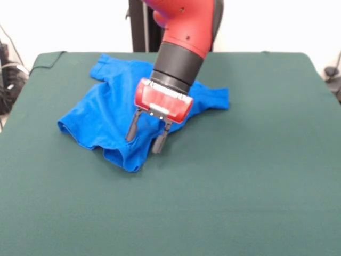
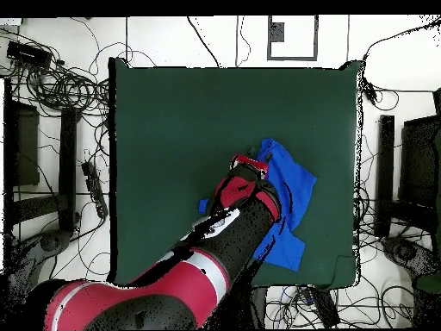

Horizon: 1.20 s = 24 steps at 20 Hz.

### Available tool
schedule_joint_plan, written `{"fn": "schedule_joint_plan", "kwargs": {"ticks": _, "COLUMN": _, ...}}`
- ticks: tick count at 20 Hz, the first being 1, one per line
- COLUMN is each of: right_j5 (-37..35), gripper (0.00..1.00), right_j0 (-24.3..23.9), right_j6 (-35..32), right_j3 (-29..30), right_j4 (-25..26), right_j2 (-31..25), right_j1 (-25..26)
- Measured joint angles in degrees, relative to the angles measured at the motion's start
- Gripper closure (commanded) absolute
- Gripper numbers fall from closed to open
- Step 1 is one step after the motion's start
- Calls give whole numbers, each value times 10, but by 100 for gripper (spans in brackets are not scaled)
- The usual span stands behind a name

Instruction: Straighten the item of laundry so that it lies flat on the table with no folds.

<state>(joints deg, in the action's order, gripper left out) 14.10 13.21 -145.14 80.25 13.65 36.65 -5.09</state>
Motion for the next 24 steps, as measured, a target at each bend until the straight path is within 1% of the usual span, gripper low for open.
{"fn": "schedule_joint_plan", "kwargs": {"ticks": 5, "right_j5": -2, "gripper": 0, "right_j0": 22, "right_j6": 0, "right_j3": 0, "right_j4": -32, "right_j2": -1, "right_j1": -2}}
{"fn": "schedule_joint_plan", "kwargs": {"ticks": 8, "right_j5": -21, "gripper": 0, "right_j0": 26, "right_j6": 0, "right_j3": 3, "right_j4": -49, "right_j2": -11, "right_j1": -12}}
{"fn": "schedule_joint_plan", "kwargs": {"ticks": 9, "right_j5": -35, "gripper": 0, "right_j0": 26, "right_j6": 0, "right_j3": 6, "right_j4": -60, "right_j2": -16, "right_j1": -18}}
{"fn": "schedule_joint_plan", "kwargs": {"ticks": 11, "right_j5": -83, "gripper": 0, "right_j0": 38, "right_j6": 0, "right_j3": 15, "right_j4": -108, "right_j2": -11, "right_j1": -22}}
{"fn": "schedule_joint_plan", "kwargs": {"ticks": 13, "right_j5": -119, "gripper": 0, "right_j0": 57, "right_j6": -2, "right_j3": 20, "right_j4": -147, "right_j2": 3, "right_j1": -18}}
{"fn": "schedule_joint_plan", "kwargs": {"ticks": 14, "right_j5": -149, "gripper": 0, "right_j0": 77, "right_j6": -4, "right_j3": 23, "right_j4": -177, "right_j2": 19, "right_j1": -10}}
{"fn": "schedule_joint_plan", "kwargs": {"ticks": 16, "right_j5": -187, "gripper": 0, "right_j0": 107, "right_j6": -8, "right_j3": 24, "right_j4": -214, "right_j2": 43, "right_j1": 2}}
{"fn": "schedule_joint_plan", "kwargs": {"ticks": 18, "right_j5": -240, "gripper": 0, "right_j0": 159, "right_j6": -21, "right_j3": 27, "right_j4": -261, "right_j2": 81, "right_j1": 25}}
{"fn": "schedule_joint_plan", "kwargs": {"ticks": 22, "right_j5": -282, "gripper": 0, "right_j0": 216, "right_j6": -49, "right_j3": 35, "right_j4": -311, "right_j2": 108, "right_j1": 49}}
{"fn": "schedule_joint_plan", "kwargs": {"ticks": 24, "right_j5": -286, "gripper": 0, "right_j0": 230, "right_j6": -63, "right_j3": 41, "right_j4": -332, "right_j2": 110, "right_j1": 56}}
